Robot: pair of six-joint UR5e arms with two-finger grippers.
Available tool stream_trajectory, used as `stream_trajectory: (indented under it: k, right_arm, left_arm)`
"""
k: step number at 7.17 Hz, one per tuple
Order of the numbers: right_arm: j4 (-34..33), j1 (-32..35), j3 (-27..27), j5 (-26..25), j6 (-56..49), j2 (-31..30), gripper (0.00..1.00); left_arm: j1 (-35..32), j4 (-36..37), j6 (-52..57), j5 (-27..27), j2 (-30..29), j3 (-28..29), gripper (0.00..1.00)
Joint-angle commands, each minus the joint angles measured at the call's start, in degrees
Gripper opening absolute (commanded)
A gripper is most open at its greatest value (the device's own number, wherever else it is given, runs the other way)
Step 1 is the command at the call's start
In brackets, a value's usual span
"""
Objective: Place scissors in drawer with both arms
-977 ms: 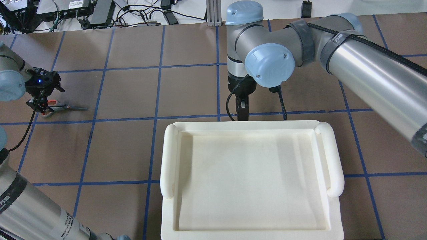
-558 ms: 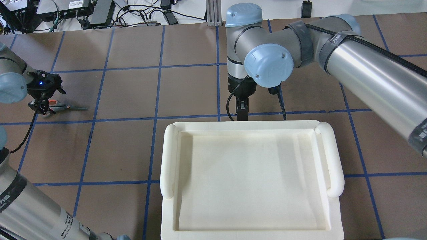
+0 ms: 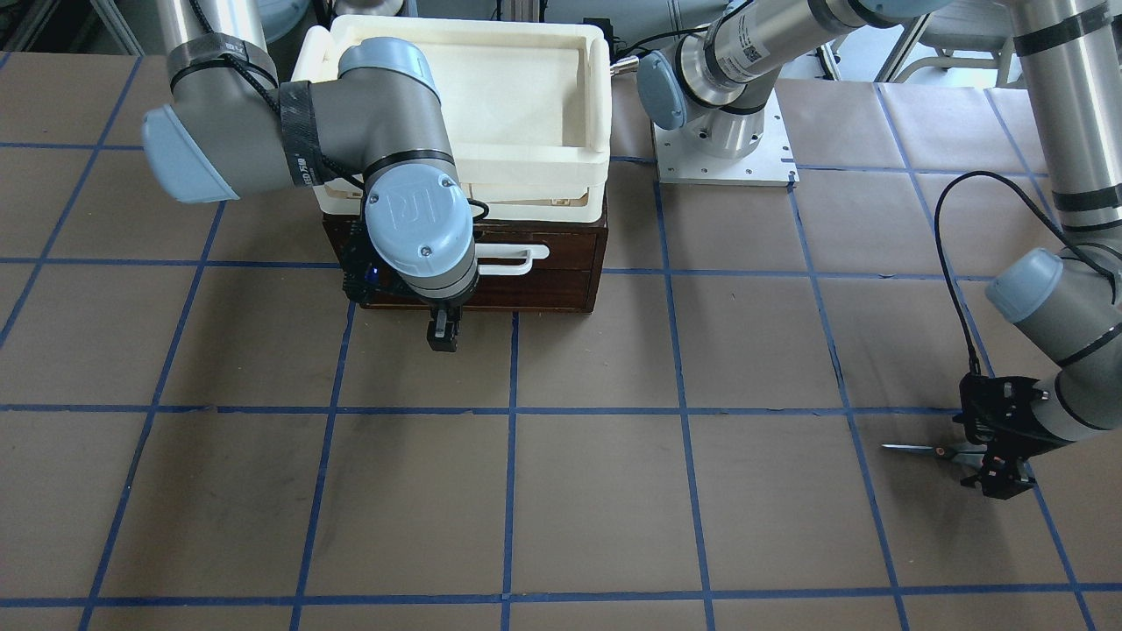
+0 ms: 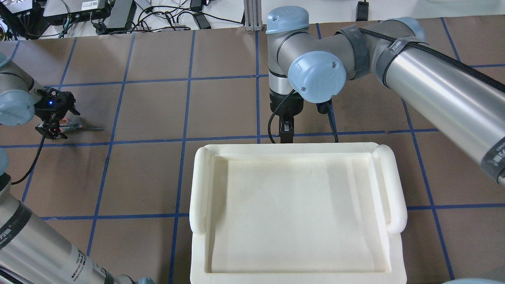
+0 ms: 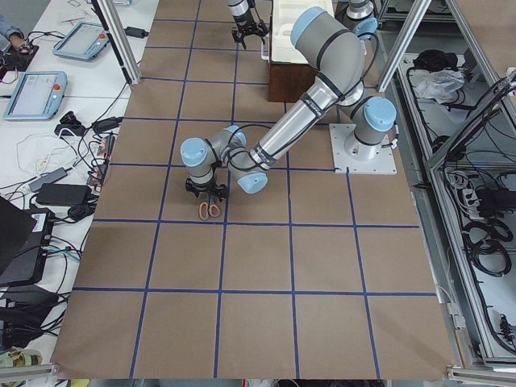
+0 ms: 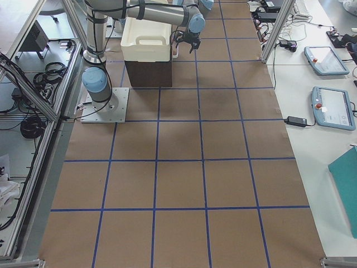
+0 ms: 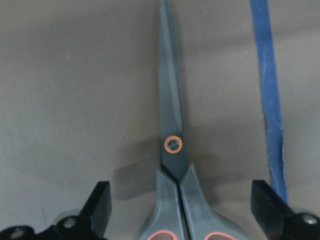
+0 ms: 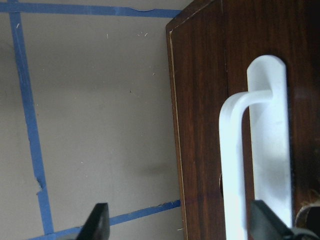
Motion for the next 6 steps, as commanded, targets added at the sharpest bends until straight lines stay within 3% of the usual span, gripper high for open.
stream_trajectory:
  k: [1,3,5,6]
  right_arm:
    - [0.0,0.0,-0.1,1.8,0.4,0.5,1.0]
    - [0.4,0.0,-0.1,1.8,1.1,0.9,1.0]
    - [0.4,0.0,-0.1,3.8,1.3,1.4,0.99]
    - [0.5,0.1,-0.1,3.9,1.2,1.4,0.99]
  left_arm:
    - [0.4,0.0,0.0,0.1,0.1,-0.3,0.99]
    - [0.4,-0.1,0.0,0.0,0.0,-0.4,0.96]
    - [0.4,0.0,0.1,-0.2,-0.1,-0.4,0.73]
    - [0.4,0.2,0.2,-0.2,-0.1,-0.4,0.43]
